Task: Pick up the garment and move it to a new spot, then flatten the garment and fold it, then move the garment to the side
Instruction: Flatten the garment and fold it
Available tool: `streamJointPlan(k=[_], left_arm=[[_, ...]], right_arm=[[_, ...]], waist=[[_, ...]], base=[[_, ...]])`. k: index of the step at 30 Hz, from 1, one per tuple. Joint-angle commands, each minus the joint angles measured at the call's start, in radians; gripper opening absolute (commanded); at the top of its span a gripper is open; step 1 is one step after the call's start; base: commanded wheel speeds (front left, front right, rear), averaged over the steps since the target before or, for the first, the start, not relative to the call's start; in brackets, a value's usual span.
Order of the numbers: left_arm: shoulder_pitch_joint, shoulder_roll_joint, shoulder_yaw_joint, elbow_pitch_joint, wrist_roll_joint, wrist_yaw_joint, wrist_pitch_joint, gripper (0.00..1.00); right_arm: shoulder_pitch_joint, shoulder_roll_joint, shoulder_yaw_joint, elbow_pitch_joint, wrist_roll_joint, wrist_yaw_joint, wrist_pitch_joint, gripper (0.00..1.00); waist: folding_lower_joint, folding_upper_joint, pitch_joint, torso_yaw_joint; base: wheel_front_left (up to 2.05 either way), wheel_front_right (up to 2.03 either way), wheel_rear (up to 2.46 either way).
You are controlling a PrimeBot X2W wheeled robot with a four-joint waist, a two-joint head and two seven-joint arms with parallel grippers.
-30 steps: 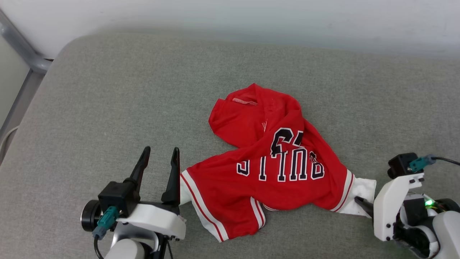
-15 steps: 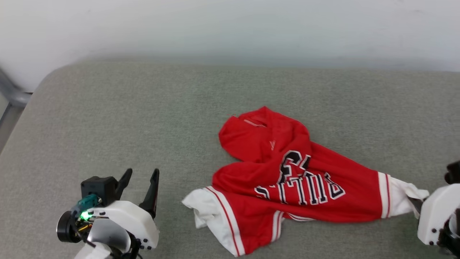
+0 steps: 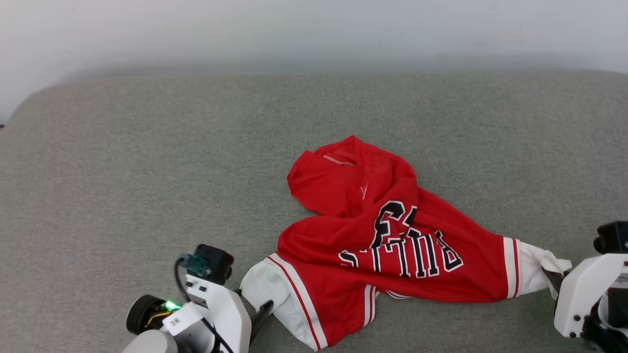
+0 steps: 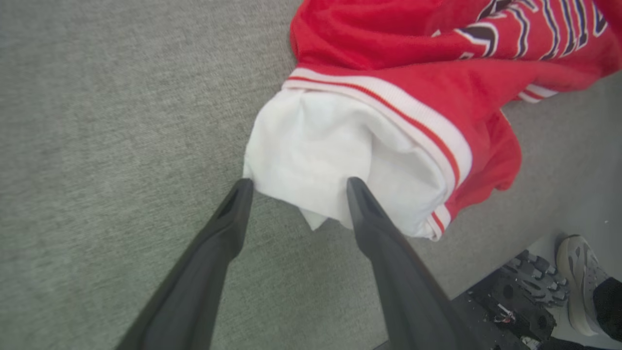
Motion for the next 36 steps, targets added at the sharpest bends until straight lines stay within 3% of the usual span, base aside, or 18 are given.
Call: streamJointPlan(k=[1, 12, 13, 15, 24, 36], left_arm=[[-0.02, 0.005, -0.018, 0.016, 0.007, -0.015, 0.025, 1.0], [-0.102, -0.042, -0.16, 0.211, 0.024, -0.084, 0.196, 1.0], [-0.105, -0.048, -0.174, 0.223, 0.021, -0.092, 0.214, 0.76], [-0.114, -0.06, -0.185, 0.23, 0.019, -0.103, 0.218, 0.0], [-0.12, -0.015, -0.103, 0.19, 0.028, -0.055, 0.111, 0.0], [-0.11, 0.011, 0.081, 0.053, 0.057, 0.092, -0.145, 0.0]], right_arm=[[-0.015, 0.005, 0.003, -0.008, 0.002, -0.001, -0.004, 0.0], [-0.055, 0.017, 0.032, -0.002, 0.012, -0.001, -0.029, 0.0], [-0.058, 0.016, 0.031, 0.0, 0.01, -0.001, -0.032, 0.0], [-0.062, 0.015, 0.031, 0.004, 0.008, -0.001, -0.04, 0.0], [-0.043, 0.015, 0.028, 0.019, 0.007, -0.001, -0.066, 0.0], [-0.076, 0.012, 0.03, -0.013, -0.049, -0.001, -0.161, 0.0]], waist=[[0.0, 0.0, 0.018, -0.009], [0.0, 0.0, 0.086, -0.033], [0.0, 0.0, 0.088, -0.034], [0.0, 0.0, 0.089, -0.036], [0.0, 0.0, 0.026, -0.027], [0.0, 0.0, -0.093, 0.009]], base=[[0.0, 0.0, 0.0], [0.0, 0.0, 0.0], [0.0, 0.0, 0.0], [0.0, 0.0, 0.0], [0.0, 0.0, 0.0], [0.0, 0.0, 0.0]])
